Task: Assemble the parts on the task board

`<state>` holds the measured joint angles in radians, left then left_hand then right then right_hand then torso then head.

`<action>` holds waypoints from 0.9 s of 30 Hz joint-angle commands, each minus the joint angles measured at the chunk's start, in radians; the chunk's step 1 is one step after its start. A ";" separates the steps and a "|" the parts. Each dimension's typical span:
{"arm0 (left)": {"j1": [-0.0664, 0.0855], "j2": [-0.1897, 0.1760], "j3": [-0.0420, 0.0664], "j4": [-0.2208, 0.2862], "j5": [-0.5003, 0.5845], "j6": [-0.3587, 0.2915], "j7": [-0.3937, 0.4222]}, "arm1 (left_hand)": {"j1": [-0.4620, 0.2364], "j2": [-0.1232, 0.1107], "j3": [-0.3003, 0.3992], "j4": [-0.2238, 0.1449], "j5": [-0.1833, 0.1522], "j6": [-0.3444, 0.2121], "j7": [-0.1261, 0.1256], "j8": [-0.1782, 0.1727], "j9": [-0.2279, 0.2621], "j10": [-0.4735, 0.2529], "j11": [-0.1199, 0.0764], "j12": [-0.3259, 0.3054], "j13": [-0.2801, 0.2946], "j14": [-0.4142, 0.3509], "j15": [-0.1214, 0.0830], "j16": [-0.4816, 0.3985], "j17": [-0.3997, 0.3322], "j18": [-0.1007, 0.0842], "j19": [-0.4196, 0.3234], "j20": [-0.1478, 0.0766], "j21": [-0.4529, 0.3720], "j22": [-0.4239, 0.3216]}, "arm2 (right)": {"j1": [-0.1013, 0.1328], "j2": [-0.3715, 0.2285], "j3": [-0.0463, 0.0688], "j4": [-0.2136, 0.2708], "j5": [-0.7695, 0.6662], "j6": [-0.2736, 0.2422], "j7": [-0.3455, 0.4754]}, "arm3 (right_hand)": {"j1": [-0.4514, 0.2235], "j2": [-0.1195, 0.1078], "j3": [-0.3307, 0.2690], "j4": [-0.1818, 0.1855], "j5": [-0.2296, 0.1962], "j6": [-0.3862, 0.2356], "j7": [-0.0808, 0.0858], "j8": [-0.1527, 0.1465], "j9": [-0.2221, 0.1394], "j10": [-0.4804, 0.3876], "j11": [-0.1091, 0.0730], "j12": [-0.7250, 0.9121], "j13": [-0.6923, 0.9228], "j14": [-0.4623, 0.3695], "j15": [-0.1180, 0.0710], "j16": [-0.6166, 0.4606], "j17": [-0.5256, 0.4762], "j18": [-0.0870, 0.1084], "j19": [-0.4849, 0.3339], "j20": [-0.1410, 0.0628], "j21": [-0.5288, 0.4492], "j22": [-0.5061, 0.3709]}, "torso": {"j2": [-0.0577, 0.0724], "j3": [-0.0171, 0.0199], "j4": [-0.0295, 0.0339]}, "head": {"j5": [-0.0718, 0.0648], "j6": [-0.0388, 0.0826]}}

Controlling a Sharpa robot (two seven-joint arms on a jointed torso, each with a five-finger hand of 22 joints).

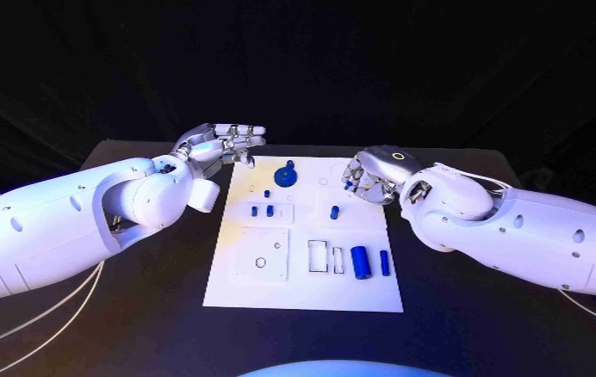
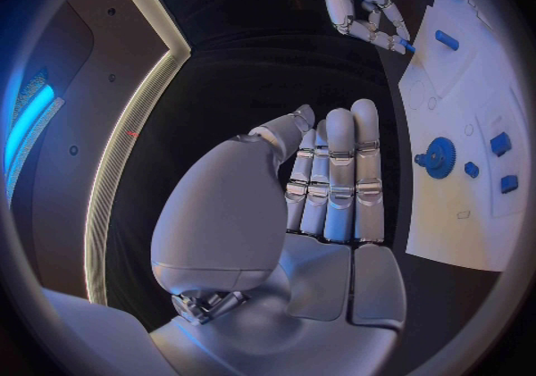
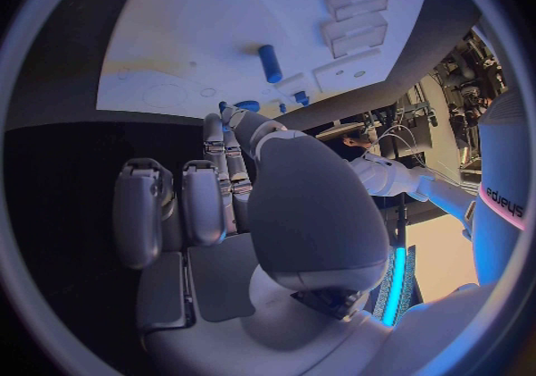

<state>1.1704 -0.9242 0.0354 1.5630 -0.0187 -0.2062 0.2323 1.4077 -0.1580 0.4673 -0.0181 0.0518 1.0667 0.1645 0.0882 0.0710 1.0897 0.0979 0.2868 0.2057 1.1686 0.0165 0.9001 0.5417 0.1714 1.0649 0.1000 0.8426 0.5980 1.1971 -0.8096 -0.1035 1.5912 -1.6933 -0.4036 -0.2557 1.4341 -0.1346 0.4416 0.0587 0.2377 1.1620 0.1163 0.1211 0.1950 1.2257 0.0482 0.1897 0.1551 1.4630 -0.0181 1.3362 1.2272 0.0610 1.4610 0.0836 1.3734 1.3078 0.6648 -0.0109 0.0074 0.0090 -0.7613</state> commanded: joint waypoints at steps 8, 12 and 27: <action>0.001 0.009 0.001 0.001 -0.002 0.019 0.001 | -0.001 0.009 -0.007 -0.001 -0.001 -0.005 0.005 -0.004 -0.001 -0.007 0.000 0.004 0.000 -0.007 0.001 -0.004 -0.002 0.013 0.004 0.002 -0.007 -0.002 | -0.001 0.032 0.001 0.115 0.045 -0.016 0.016 | -0.010 0.000 -0.002 -0.005 -0.001 0.002 0.003 0.006 0.002 -0.002 0.003 -0.003 -0.001 0.043 -0.007 0.003 0.000 -0.017 0.015 -0.002 0.007 0.170 | -0.001 -0.0009 0.0033 | 0.033 0.005; 0.001 0.015 0.000 -0.001 -0.002 0.020 0.000 | -0.001 0.009 -0.007 -0.001 -0.001 -0.005 0.005 -0.004 -0.001 -0.007 0.000 0.004 0.000 -0.007 0.001 -0.004 -0.002 0.013 0.004 0.002 -0.007 -0.002 | -0.009 0.067 0.000 0.121 0.058 -0.003 0.024 | -0.010 0.000 -0.002 -0.006 -0.001 0.002 0.003 0.005 0.002 -0.002 0.003 -0.004 -0.001 0.043 -0.007 0.002 -0.001 -0.017 0.015 -0.002 0.007 0.170 | -0.002 -0.0020 0.0044 | 0.057 -0.004; 0.001 0.031 0.000 0.006 -0.002 0.020 -0.002 | -0.003 0.009 -0.009 -0.001 -0.001 -0.005 0.006 -0.004 -0.001 -0.009 0.001 0.007 0.000 -0.008 0.002 -0.006 -0.005 0.013 0.004 0.003 -0.010 -0.004 | -0.095 0.199 -0.013 0.044 0.083 0.034 0.054 | -0.015 0.003 -0.002 -0.006 0.003 0.000 0.004 0.004 0.002 -0.002 0.004 -0.008 -0.002 0.042 -0.007 0.000 -0.004 -0.016 0.014 -0.002 0.004 0.169 | 0.000 -0.0028 0.0026 | 0.114 -0.033</action>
<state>1.1703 -0.8960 0.0345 1.5643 -0.0190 -0.2026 0.2268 1.4077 -0.1580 0.4647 -0.0208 0.0518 1.0632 0.1680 0.0882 0.0712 1.0897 0.0979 0.2868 0.2056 1.1686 0.0165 0.9001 0.5378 0.1714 1.0649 0.0999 0.8389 0.5956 1.1075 -0.6168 -0.1162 1.6435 -1.6168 -0.3943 -0.2219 1.4299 -0.1305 0.4414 0.0590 0.2370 1.1595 0.1160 0.1228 0.1961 1.2257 0.0486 0.1851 0.1549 1.4630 -0.0180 1.3361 1.2239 0.0610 1.4609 0.0837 1.3796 1.3075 0.6647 -0.0134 0.0106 0.1158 -0.7899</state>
